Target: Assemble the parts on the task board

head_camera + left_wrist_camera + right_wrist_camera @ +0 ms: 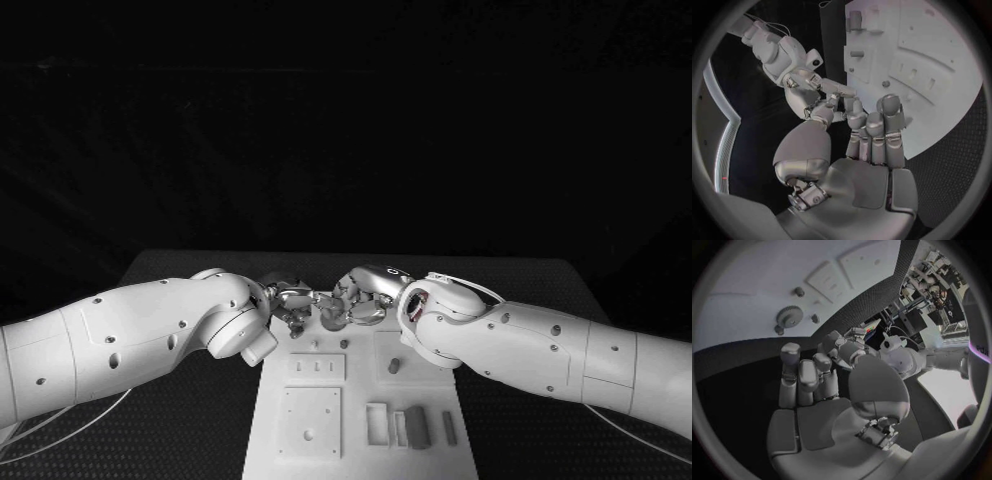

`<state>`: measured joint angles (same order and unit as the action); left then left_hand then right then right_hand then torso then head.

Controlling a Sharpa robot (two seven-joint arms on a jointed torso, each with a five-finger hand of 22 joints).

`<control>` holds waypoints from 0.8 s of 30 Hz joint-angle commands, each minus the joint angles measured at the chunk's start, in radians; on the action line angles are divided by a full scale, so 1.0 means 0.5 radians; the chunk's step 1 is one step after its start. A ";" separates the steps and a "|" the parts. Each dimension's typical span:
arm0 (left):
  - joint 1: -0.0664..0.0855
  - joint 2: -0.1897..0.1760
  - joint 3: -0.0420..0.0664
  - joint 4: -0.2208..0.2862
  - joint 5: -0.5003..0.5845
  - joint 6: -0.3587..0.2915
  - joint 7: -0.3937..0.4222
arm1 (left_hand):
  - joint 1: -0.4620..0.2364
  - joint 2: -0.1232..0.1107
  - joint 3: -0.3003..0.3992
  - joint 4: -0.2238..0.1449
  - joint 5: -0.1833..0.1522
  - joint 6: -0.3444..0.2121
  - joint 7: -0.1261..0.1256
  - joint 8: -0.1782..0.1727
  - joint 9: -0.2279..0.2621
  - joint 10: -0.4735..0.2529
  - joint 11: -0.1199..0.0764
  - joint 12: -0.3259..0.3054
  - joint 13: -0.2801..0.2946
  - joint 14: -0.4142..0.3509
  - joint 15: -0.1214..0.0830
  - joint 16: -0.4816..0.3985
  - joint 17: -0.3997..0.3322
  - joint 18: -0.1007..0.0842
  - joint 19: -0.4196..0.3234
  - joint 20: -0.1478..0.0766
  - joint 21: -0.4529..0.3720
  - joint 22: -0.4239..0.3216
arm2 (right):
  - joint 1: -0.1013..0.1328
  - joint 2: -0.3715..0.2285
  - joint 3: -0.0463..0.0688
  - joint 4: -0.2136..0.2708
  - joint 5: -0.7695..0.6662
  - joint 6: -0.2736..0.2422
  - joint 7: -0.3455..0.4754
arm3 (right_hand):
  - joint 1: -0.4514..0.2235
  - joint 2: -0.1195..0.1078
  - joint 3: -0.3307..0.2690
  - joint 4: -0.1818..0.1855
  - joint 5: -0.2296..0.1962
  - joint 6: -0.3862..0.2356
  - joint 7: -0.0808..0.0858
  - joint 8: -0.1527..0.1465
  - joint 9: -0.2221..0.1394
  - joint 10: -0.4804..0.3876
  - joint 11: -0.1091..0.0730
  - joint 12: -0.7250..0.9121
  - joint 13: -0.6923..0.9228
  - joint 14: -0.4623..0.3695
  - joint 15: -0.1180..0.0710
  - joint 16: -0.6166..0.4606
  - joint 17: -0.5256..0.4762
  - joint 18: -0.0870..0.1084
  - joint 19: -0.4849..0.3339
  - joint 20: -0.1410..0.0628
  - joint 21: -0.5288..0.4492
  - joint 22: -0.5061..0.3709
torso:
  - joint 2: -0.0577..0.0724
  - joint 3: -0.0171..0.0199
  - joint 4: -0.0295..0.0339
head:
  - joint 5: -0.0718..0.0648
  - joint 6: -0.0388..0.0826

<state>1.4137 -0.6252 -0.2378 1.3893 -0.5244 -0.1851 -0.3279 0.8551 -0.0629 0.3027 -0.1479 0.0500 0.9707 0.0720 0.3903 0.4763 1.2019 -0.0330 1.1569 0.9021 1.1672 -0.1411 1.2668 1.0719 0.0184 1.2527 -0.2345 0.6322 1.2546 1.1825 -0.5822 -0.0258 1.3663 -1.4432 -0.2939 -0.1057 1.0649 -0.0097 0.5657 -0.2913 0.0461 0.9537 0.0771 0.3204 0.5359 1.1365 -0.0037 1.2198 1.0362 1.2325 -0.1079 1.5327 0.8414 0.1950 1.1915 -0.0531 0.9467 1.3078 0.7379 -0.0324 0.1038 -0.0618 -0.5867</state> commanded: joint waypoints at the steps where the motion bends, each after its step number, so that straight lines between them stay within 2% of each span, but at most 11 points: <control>1: 0.005 0.011 0.002 0.008 0.011 0.029 -0.008 | -0.001 0.021 0.008 -0.005 -0.003 0.005 0.006 -0.001 -0.002 0.007 -0.012 -0.005 0.002 0.000 -0.009 0.008 -0.004 0.125 -0.008 -0.003 0.008 0.003 | 0.000 0.003 0.000 0.014 -0.024 0.030 0.002 | -0.005 0.017 -0.004 -0.001 0.006 0.062 0.049 0.008 0.018 0.003 -0.012 -0.013 -0.003 -0.006 -0.013 -0.002 -0.002 0.134 -0.006 -0.009 0.012 0.035 | 0.000 -0.0001 -0.001 | 0.000 -0.003; 5: 0.005 0.016 0.002 0.011 0.011 0.021 -0.013 | 0.003 0.033 0.008 -0.016 -0.003 0.002 0.007 -0.008 -0.001 0.006 -0.011 -0.009 0.002 -0.003 -0.009 0.011 -0.014 0.123 -0.011 -0.003 0.007 0.007 | 0.000 -0.002 0.000 0.019 -0.024 0.029 0.000 | -0.005 0.017 -0.004 0.000 0.006 0.062 0.049 0.008 0.018 0.003 -0.012 -0.013 -0.003 -0.006 -0.013 -0.002 -0.003 0.134 -0.006 -0.009 0.012 0.035 | 0.000 -0.0005 0.001 | 0.000 -0.005; 18: 0.005 0.024 0.002 0.007 0.010 0.037 -0.029 | 0.000 0.045 0.006 -0.026 -0.003 0.002 0.009 -0.014 0.000 0.006 -0.010 -0.014 0.001 -0.007 -0.007 0.014 -0.026 0.120 -0.014 -0.002 0.005 0.010 | 0.000 0.003 0.000 0.036 -0.024 0.039 -0.004 | -0.005 0.017 -0.006 0.000 0.007 0.062 0.048 0.007 0.019 0.003 -0.013 -0.014 -0.003 -0.007 -0.014 -0.003 -0.004 0.134 -0.006 -0.009 0.012 0.035 | 0.000 0.0033 -0.001 | 0.005 -0.008; 24: 0.005 0.030 0.002 0.007 0.010 0.040 -0.029 | -0.008 0.047 0.002 -0.026 -0.003 0.003 0.009 -0.016 0.001 0.007 -0.009 -0.015 0.001 -0.008 -0.007 0.017 -0.031 0.119 -0.014 -0.002 0.005 0.012 | 0.000 0.009 0.000 0.035 -0.024 0.045 -0.007 | -0.005 0.018 -0.006 0.000 0.007 0.061 0.048 0.007 0.020 0.003 -0.013 -0.014 -0.003 -0.006 -0.014 -0.003 -0.003 0.134 -0.006 -0.009 0.012 0.035 | 0.000 0.0016 -0.002 | 0.006 -0.010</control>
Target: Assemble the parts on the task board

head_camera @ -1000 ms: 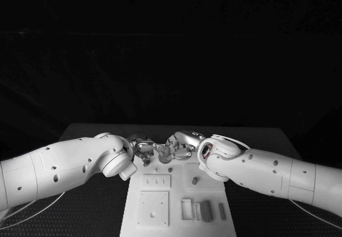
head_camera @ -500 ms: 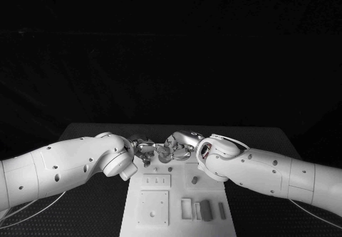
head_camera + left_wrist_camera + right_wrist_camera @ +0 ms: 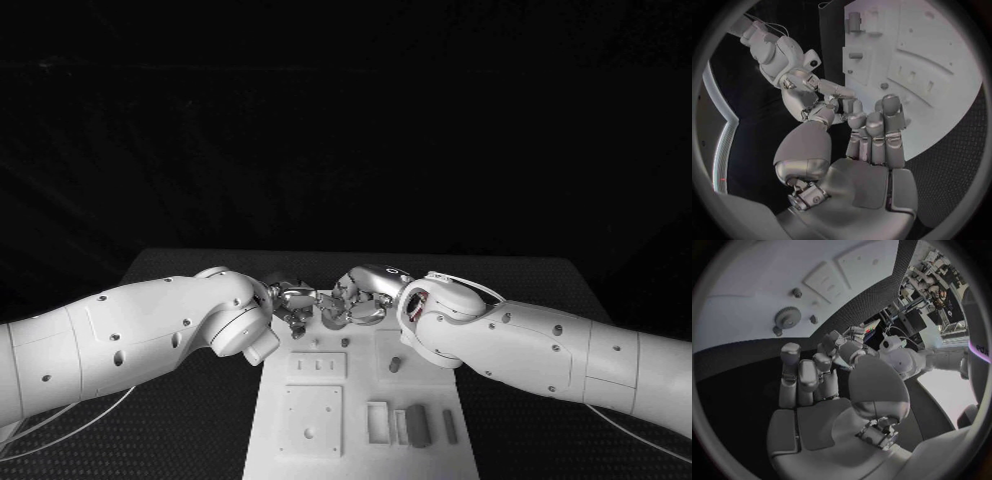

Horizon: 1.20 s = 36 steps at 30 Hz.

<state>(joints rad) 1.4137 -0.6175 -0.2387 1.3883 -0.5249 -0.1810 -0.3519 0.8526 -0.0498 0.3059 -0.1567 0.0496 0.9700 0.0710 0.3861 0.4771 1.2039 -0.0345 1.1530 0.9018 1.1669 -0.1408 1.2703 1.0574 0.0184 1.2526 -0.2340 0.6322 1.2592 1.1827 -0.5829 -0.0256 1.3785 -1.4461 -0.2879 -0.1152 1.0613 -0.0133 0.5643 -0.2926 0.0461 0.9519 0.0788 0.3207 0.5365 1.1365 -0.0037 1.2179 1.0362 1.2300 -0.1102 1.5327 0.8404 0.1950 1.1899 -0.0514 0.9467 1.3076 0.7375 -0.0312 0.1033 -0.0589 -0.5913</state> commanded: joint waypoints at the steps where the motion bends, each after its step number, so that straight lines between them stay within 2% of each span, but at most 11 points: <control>1: 0.005 0.016 0.004 0.009 0.011 0.033 0.019 | -0.006 0.022 -0.005 -0.008 -0.002 0.005 0.011 -0.009 -0.001 0.003 -0.006 -0.008 0.002 -0.008 -0.007 0.011 -0.004 0.119 -0.014 -0.003 0.005 0.003 | -0.001 0.012 0.000 0.011 -0.019 0.034 0.012 | 0.002 0.026 -0.004 0.003 0.007 0.065 0.045 0.006 0.019 0.003 -0.013 -0.010 -0.003 -0.001 -0.009 -0.003 -0.002 0.134 -0.003 -0.013 0.012 0.036 | 0.001 -0.0011 -0.001 | 0.000 -0.001; 8: 0.005 0.018 0.004 0.012 0.012 0.045 0.016 | -0.002 0.042 0.000 -0.017 -0.002 0.010 0.010 -0.012 0.002 0.006 -0.008 -0.009 0.003 -0.009 -0.008 0.019 -0.015 0.120 -0.013 -0.006 0.004 0.007 | -0.001 0.021 0.000 0.007 -0.022 0.041 0.010 | 0.003 0.027 -0.004 0.003 0.007 0.065 0.045 0.006 0.019 0.003 -0.013 -0.011 -0.003 -0.002 -0.010 -0.004 -0.002 0.134 -0.003 -0.013 0.011 0.036 | 0.000 -0.0018 0.001 | -0.003 -0.006; 13: 0.005 0.019 0.004 0.009 0.020 0.053 0.021 | 0.069 0.117 0.053 -0.060 -0.002 0.020 0.007 -0.014 0.008 0.010 -0.010 -0.011 0.005 -0.011 -0.010 0.028 -0.028 0.120 -0.010 -0.008 0.005 0.012 | -0.001 0.026 0.000 0.008 -0.022 0.042 0.010 | 0.002 0.027 -0.005 0.003 0.007 0.064 0.045 0.006 0.020 0.003 -0.013 -0.011 -0.003 -0.002 -0.010 -0.004 -0.003 0.134 -0.003 -0.013 0.011 0.036 | -0.001 -0.0030 0.001 | -0.003 -0.007; 23: 0.005 0.019 0.004 0.001 0.021 0.032 0.023 | 0.140 0.221 0.146 -0.124 -0.002 0.049 0.004 -0.012 0.020 0.015 -0.013 -0.014 0.009 -0.018 -0.011 0.047 -0.055 0.110 -0.011 -0.004 0.007 0.025 | -0.001 0.025 -0.001 0.005 -0.022 0.053 0.007 | 0.002 0.027 -0.006 0.003 0.007 0.064 0.045 0.006 0.020 0.003 -0.013 -0.011 -0.003 -0.003 -0.010 -0.004 -0.004 0.134 -0.003 -0.013 0.011 0.035 | 0.000 -0.0025 -0.001 | -0.001 -0.010; 30: 0.005 0.016 0.004 -0.001 0.021 0.022 0.026 | 0.171 0.274 0.240 -0.162 -0.002 0.092 -0.006 0.001 0.037 0.018 -0.021 -0.017 0.011 -0.025 -0.018 0.063 -0.077 0.101 -0.011 -0.003 0.008 0.035 | -0.001 0.025 -0.003 -0.008 -0.024 0.070 0.002 | 0.001 0.027 -0.007 0.003 0.007 0.064 0.045 0.005 0.021 0.003 -0.013 -0.012 -0.003 -0.003 -0.010 -0.005 -0.005 0.134 -0.004 -0.013 0.011 0.035 | 0.000 -0.0023 -0.001 | -0.003 -0.012; 36: 0.005 0.015 0.004 0.000 0.021 0.022 0.026 | 0.162 0.298 0.290 -0.206 -0.002 0.124 -0.014 0.012 0.053 0.021 -0.029 -0.021 0.014 -0.032 -0.024 0.078 -0.096 0.094 -0.012 -0.006 0.011 0.046 | -0.002 0.027 -0.007 -0.022 -0.029 0.071 0.000 | 0.001 0.027 -0.008 0.003 0.007 0.064 0.045 0.005 0.022 0.003 -0.013 -0.012 -0.002 -0.004 -0.010 -0.005 -0.008 0.134 -0.004 -0.013 0.011 0.035 | 0.000 -0.0013 -0.001 | -0.005 -0.012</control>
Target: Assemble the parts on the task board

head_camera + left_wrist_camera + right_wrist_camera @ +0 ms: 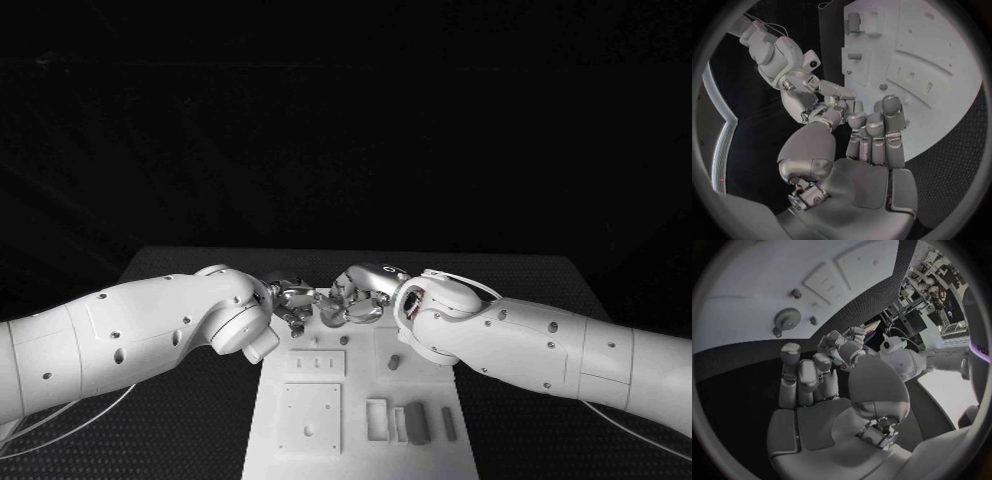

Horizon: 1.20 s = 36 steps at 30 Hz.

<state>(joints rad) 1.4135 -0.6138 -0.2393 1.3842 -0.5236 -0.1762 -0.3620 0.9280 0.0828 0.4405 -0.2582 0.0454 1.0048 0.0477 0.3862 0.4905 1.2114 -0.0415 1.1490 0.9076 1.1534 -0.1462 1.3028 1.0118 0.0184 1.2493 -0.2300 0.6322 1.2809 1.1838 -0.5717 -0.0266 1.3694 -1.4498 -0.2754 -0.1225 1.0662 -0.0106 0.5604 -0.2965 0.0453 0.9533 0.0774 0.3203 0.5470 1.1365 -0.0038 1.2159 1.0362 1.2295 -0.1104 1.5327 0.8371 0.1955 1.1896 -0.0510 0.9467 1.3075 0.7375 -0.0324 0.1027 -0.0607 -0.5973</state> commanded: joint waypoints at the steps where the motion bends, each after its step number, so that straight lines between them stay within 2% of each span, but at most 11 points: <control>1: 0.005 0.008 0.005 0.008 0.019 0.012 0.046 | 0.008 0.036 0.026 -0.009 0.006 0.060 0.031 0.014 0.030 0.007 -0.016 -0.013 0.003 -0.006 -0.015 0.015 -0.007 0.093 -0.005 -0.014 0.011 0.004 | -0.004 0.005 -0.005 -0.003 -0.022 0.045 0.014 | -0.009 0.021 0.000 0.011 0.008 0.061 0.047 0.006 0.001 0.003 -0.013 -0.008 -0.002 -0.003 -0.009 -0.005 -0.001 0.133 -0.003 -0.013 0.011 0.036 | 0.000 0.0013 0.000 | -0.002 -0.001; 6: 0.005 0.007 0.005 0.006 0.021 0.009 0.049 | -0.005 0.048 0.044 -0.030 0.006 0.075 0.026 0.020 0.042 0.011 -0.021 -0.015 0.003 -0.009 -0.019 0.024 -0.018 0.091 -0.004 -0.016 0.011 0.009 | -0.004 0.003 -0.006 0.002 -0.022 0.036 0.017 | -0.011 0.003 -0.007 0.010 0.008 0.055 0.049 0.001 0.002 0.001 -0.012 -0.011 -0.002 -0.009 -0.009 -0.007 -0.011 0.133 -0.006 -0.013 0.010 0.035 | 0.000 0.0013 0.001 | -0.004 -0.004; 10: 0.005 0.007 0.005 0.004 0.023 0.012 0.050 | -0.012 0.054 0.054 -0.041 0.006 0.082 0.024 0.023 0.049 0.014 -0.023 -0.016 0.004 -0.010 -0.020 0.029 -0.024 0.089 -0.004 -0.018 0.011 0.012 | -0.004 -0.004 -0.007 0.012 -0.003 0.032 0.027 | -0.040 -0.096 -0.030 0.021 0.007 -0.003 0.063 -0.035 -0.009 -0.017 0.003 -0.025 -0.005 -0.023 0.001 -0.020 -0.022 0.133 -0.015 -0.009 0.001 0.031 | 0.000 0.0011 0.002 | -0.002 -0.008; 12: 0.005 0.006 0.005 0.001 0.023 0.016 0.050 | -0.015 0.056 0.058 -0.045 0.006 0.085 0.022 0.025 0.052 0.015 -0.024 -0.017 0.004 -0.010 -0.021 0.031 -0.027 0.088 -0.004 -0.018 0.011 0.013 | -0.004 -0.008 -0.008 0.012 0.016 0.021 0.035 | -0.087 -0.163 -0.055 0.034 0.007 -0.071 0.085 -0.076 -0.024 -0.036 0.021 -0.040 -0.008 -0.035 0.018 -0.030 -0.025 0.133 -0.022 -0.004 -0.010 0.026 | 0.000 0.0016 0.000 | 0.000 -0.008; 17: 0.005 0.007 0.005 -0.010 0.023 0.030 0.048 | -0.026 0.063 0.066 -0.050 0.006 0.097 0.019 0.030 0.061 0.017 -0.027 -0.019 0.004 -0.011 -0.024 0.037 -0.034 0.086 -0.003 -0.020 0.011 0.016 | -0.004 -0.032 -0.008 0.008 0.038 -0.033 0.057 | -0.140 -0.257 -0.074 0.053 0.008 -0.236 0.142 -0.172 -0.064 -0.084 0.075 -0.065 -0.013 -0.064 0.070 -0.047 -0.028 0.133 -0.041 0.005 -0.036 0.016 | 0.000 0.0023 0.001 | 0.000 -0.007; 22: 0.004 0.000 0.004 -0.020 0.022 0.056 0.034 | -0.030 0.068 0.071 -0.053 0.006 0.103 0.016 0.032 0.066 0.018 -0.030 -0.021 0.004 -0.012 -0.025 0.041 -0.038 0.086 -0.002 -0.021 0.011 0.018 | -0.004 -0.094 -0.008 0.016 0.066 -0.109 0.078 | -0.154 -0.283 -0.074 0.067 0.008 -0.285 0.167 -0.201 -0.076 -0.108 0.100 -0.071 -0.012 -0.082 0.095 -0.050 -0.026 0.133 -0.051 0.012 -0.049 0.012 | 0.000 0.0044 0.000 | 0.007 -0.006; 25: 0.004 -0.013 0.004 -0.021 0.017 0.076 0.024 | -0.031 0.069 0.074 -0.055 0.006 0.105 0.015 0.033 0.068 0.018 -0.031 -0.021 0.004 -0.012 -0.026 0.042 -0.040 0.085 -0.003 -0.022 0.011 0.019 | -0.004 -0.137 -0.008 0.022 0.089 -0.142 0.091 | -0.157 -0.289 -0.071 0.076 0.008 -0.286 0.171 -0.202 -0.077 -0.114 0.105 -0.070 -0.012 -0.087 0.100 -0.050 -0.025 0.133 -0.053 0.015 -0.052 0.012 | -0.001 0.0054 0.002 | 0.009 -0.007; 31: 0.004 -0.030 0.004 -0.028 -0.045 0.143 -0.007 | -0.035 0.070 0.079 -0.058 0.006 0.112 0.012 0.036 0.074 0.019 -0.034 -0.023 0.004 -0.014 -0.029 0.045 -0.045 0.084 -0.003 -0.023 0.011 0.021 | -0.002 -0.223 -0.003 0.017 0.107 -0.196 0.113 | -0.155 -0.299 -0.067 0.081 0.008 -0.284 0.173 -0.201 -0.077 -0.117 0.107 -0.069 -0.011 -0.091 0.102 -0.049 -0.024 0.133 -0.053 0.017 -0.055 0.012 | 0.001 0.0046 -0.003 | 0.013 -0.007; 36: 0.003 -0.024 0.004 -0.030 -0.165 0.292 -0.080 | -0.039 0.072 0.083 -0.058 0.006 0.121 0.008 0.041 0.082 0.019 -0.037 -0.025 0.005 -0.015 -0.031 0.050 -0.050 0.083 -0.002 -0.025 0.011 0.024 | 0.004 -0.237 0.021 -0.041 0.159 -0.262 0.145 | -0.144 -0.291 -0.057 0.084 0.008 -0.279 0.173 -0.198 -0.075 -0.118 0.107 -0.067 -0.011 -0.092 0.102 -0.047 -0.023 0.133 -0.050 0.017 -0.055 0.012 | 0.001 0.0079 -0.007 | 0.013 -0.007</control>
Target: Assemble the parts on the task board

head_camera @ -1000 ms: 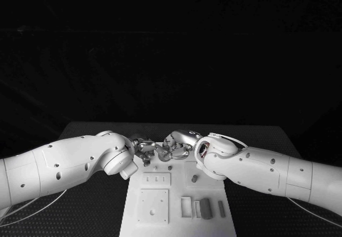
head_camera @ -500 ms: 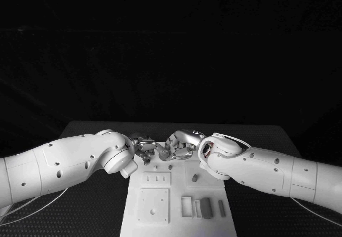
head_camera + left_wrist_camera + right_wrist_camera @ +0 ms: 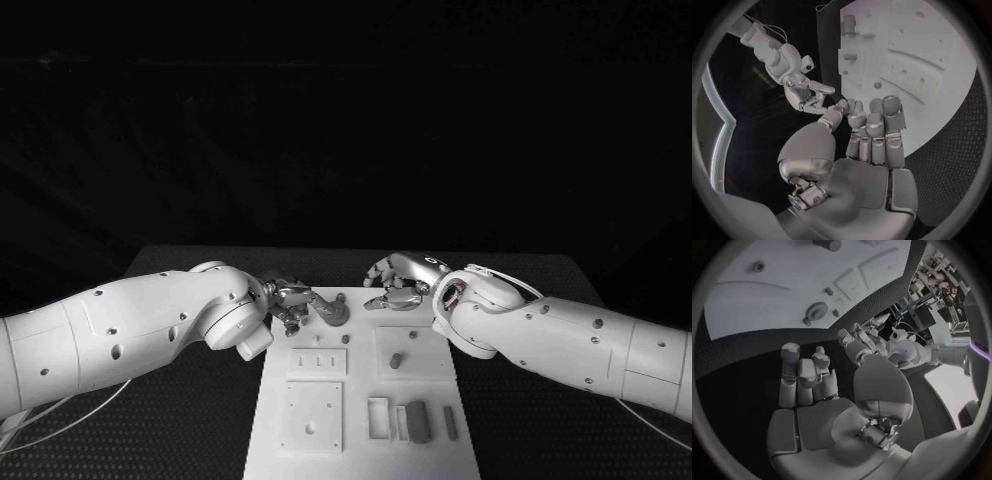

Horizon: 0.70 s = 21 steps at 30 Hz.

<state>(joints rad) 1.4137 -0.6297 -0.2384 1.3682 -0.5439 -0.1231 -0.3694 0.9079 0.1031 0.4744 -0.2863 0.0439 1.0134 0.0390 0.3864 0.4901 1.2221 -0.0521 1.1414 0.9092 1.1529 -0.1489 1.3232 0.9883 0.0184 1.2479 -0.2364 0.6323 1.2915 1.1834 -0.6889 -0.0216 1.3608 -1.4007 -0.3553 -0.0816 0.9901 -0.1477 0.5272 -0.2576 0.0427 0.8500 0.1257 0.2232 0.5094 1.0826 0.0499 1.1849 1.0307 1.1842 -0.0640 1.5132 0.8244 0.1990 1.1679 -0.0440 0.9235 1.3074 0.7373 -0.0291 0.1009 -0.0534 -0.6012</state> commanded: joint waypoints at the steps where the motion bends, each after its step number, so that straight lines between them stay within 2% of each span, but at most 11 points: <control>1: 0.002 0.010 0.002 0.001 -0.144 0.210 -0.083 | 0.000 0.032 0.016 -0.002 0.009 0.105 0.025 0.042 0.085 -0.002 -0.017 -0.010 0.002 -0.015 -0.026 0.010 -0.005 0.083 0.001 -0.012 0.011 0.004 | 0.006 -0.003 0.019 -0.035 0.074 -0.109 0.070 | 0.010 -0.016 0.011 0.006 0.013 -0.072 0.076 -0.003 0.000 -0.010 -0.001 -0.005 0.000 -0.001 0.009 -0.008 0.002 0.126 -0.007 0.003 -0.009 0.012 | 0.002 0.0008 -0.002 | -0.003 0.000; 4: 0.000 0.018 0.001 -0.006 -0.213 0.274 -0.145 | -0.006 0.036 0.020 -0.002 0.009 0.115 0.021 0.049 0.097 -0.004 -0.021 -0.012 0.003 -0.017 -0.030 0.013 -0.010 0.081 -0.001 -0.013 0.010 0.006 | 0.010 0.003 0.046 -0.067 0.114 -0.130 0.090 | 0.014 -0.009 0.014 0.007 0.013 -0.070 0.076 -0.002 0.001 -0.011 -0.001 -0.004 -0.001 -0.002 0.009 -0.007 0.003 0.126 -0.006 0.003 -0.010 0.013 | 0.002 0.0027 -0.001 | -0.004 -0.004; 6: -0.004 0.022 0.000 -0.010 -0.272 0.287 -0.182 | -0.011 0.039 0.021 -0.002 0.009 0.121 0.017 0.056 0.107 -0.004 -0.024 -0.013 0.003 -0.019 -0.032 0.016 -0.015 0.080 -0.001 -0.014 0.009 0.007 | 0.020 0.003 0.058 -0.085 0.143 -0.133 0.095 | 0.017 -0.003 0.016 0.007 0.013 -0.069 0.076 -0.002 0.001 -0.011 -0.001 -0.004 -0.001 -0.003 0.009 -0.007 0.003 0.126 -0.006 0.003 -0.010 0.013 | 0.001 0.0004 0.001 | -0.009 -0.008; 12: -0.027 0.039 0.000 -0.025 -0.444 0.296 -0.249 | -0.027 0.047 0.025 -0.002 0.009 0.135 0.006 0.083 0.156 -0.005 -0.035 -0.018 0.006 -0.025 -0.042 0.026 -0.031 0.076 -0.001 -0.018 0.007 0.013 | 0.053 0.000 0.063 -0.100 0.176 -0.136 0.101 | 0.015 0.008 0.016 0.009 0.013 -0.067 0.075 -0.001 0.001 -0.013 -0.002 -0.005 -0.003 -0.005 0.009 -0.009 0.002 0.126 -0.007 0.004 -0.012 0.013 | 0.002 -0.0006 0.004 | -0.015 -0.024; 18: -0.046 0.072 0.000 -0.038 -0.507 0.314 -0.297 | -0.057 0.053 0.030 0.000 0.006 0.147 -0.016 0.145 0.272 0.000 -0.053 -0.023 0.010 -0.030 -0.058 0.045 -0.058 0.070 0.006 -0.026 0.002 0.019 | 0.066 0.012 0.093 -0.112 0.198 -0.136 0.104 | 0.015 0.012 0.016 0.009 0.013 -0.067 0.075 -0.001 0.001 -0.014 -0.002 -0.006 -0.004 -0.006 0.008 -0.010 0.001 0.126 -0.008 0.005 -0.013 0.013 | 0.003 -0.0016 0.002 | -0.021 -0.041; 21: -0.055 0.086 0.000 -0.049 -0.514 0.348 -0.310 | -0.059 0.072 0.056 0.004 0.044 0.160 -0.030 0.180 0.339 0.007 -0.069 -0.029 0.007 -0.026 -0.069 0.051 -0.076 0.067 0.009 -0.030 -0.003 0.020 | 0.076 0.022 0.094 -0.134 0.224 -0.132 0.105 | 0.016 0.014 0.016 0.008 0.013 -0.067 0.075 -0.001 0.001 -0.014 -0.002 -0.007 -0.005 -0.007 0.008 -0.010 0.001 0.126 -0.008 0.005 -0.013 0.013 | 0.002 -0.0046 0.004 | -0.027 -0.051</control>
<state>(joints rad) 1.3876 -0.5910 -0.2389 1.3450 -0.7590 0.0098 -0.4944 0.8794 0.1314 0.4887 -0.2908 0.0503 1.0134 0.0391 0.3864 0.4901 1.2262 -0.0774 1.1327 0.9133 1.1532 -0.1493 1.3459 0.9522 0.0182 1.2491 -0.2452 0.6323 1.3003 1.2203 -0.6799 0.0252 1.2980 -1.3144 -0.4147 -0.0431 0.9933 -0.1445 0.5300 -0.2550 0.0427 0.8452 0.1271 0.2233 0.5096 1.0826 0.0499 1.1849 1.0297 1.1841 -0.0639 1.5133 0.8245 0.1990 1.1661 -0.0422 0.9235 1.3073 0.7384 -0.0304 0.1023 -0.0644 -0.6221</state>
